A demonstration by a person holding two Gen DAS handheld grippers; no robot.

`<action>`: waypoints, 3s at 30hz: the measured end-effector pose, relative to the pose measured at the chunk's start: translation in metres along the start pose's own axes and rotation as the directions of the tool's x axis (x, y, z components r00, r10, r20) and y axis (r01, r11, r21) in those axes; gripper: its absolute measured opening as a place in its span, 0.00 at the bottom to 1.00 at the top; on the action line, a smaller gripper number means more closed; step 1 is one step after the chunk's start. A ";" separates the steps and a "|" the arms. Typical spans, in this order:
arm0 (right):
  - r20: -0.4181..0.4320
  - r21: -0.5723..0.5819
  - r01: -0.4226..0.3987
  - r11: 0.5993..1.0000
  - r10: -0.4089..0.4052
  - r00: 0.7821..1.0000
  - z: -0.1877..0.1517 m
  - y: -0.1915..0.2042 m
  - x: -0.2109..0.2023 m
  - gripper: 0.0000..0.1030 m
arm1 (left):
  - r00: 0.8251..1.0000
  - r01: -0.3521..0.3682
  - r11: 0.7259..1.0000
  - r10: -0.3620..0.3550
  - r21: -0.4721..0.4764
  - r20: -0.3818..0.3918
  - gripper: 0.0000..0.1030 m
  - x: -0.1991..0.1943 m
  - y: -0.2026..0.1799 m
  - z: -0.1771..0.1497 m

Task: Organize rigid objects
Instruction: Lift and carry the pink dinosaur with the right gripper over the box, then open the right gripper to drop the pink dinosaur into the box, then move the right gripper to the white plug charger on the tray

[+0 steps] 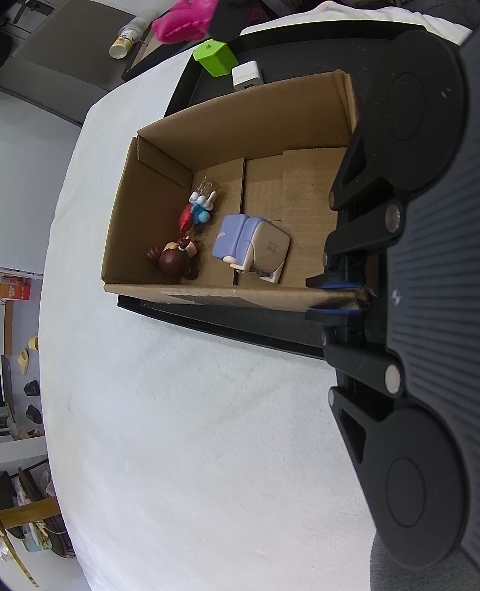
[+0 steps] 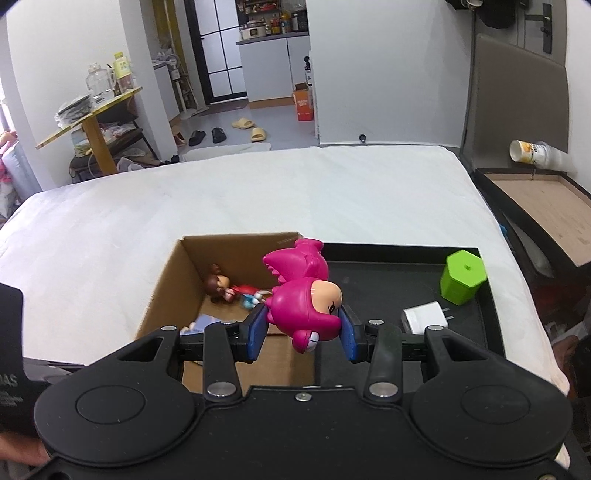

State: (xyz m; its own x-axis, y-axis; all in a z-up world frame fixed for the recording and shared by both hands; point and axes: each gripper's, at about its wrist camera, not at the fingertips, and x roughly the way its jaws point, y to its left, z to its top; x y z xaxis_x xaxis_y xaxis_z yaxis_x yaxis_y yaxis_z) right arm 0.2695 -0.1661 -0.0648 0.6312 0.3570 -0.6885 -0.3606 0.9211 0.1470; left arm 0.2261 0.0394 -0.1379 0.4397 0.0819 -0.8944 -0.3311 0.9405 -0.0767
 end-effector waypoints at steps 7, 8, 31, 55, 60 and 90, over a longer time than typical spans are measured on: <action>-0.001 -0.034 -0.034 0.999 0.034 0.999 0.005 0.019 0.004 0.39 | 1.000 0.021 1.000 -0.021 -0.014 0.009 0.09 -0.001 0.004 -0.002; -0.006 -0.043 -0.038 0.998 0.038 0.999 0.005 0.022 0.006 0.39 | 1.000 0.024 1.000 -0.024 -0.018 0.009 0.09 -0.001 0.005 -0.002; -0.122 -0.285 -0.058 0.957 0.024 0.992 0.004 0.077 0.062 0.45 | 0.997 0.070 0.995 -0.071 -0.070 -0.012 0.10 0.003 0.014 0.003; -0.092 -0.194 -0.031 0.981 0.013 0.996 0.003 0.030 0.019 0.53 | 0.998 0.061 0.997 -0.060 -0.047 0.005 0.10 0.002 0.012 0.002; -0.084 -0.165 0.012 0.986 -0.026 0.996 0.003 0.009 0.018 0.55 | 0.999 0.054 0.998 -0.054 -0.043 0.008 0.10 0.001 0.012 0.002; -0.052 -0.132 0.057 0.990 -0.064 0.997 -0.025 -0.095 0.072 0.73 | 0.996 -0.094 0.995 0.094 0.040 0.007 0.09 0.006 -0.009 0.011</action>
State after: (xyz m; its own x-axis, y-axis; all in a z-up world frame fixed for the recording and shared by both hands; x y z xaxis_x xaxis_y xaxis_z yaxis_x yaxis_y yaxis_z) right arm 0.3317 -0.2316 -0.1459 0.6165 0.2884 -0.7327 -0.4113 0.9114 0.0126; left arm 0.2413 0.0347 -0.1382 0.4124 0.1721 -0.8946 -0.3371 0.9411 0.0257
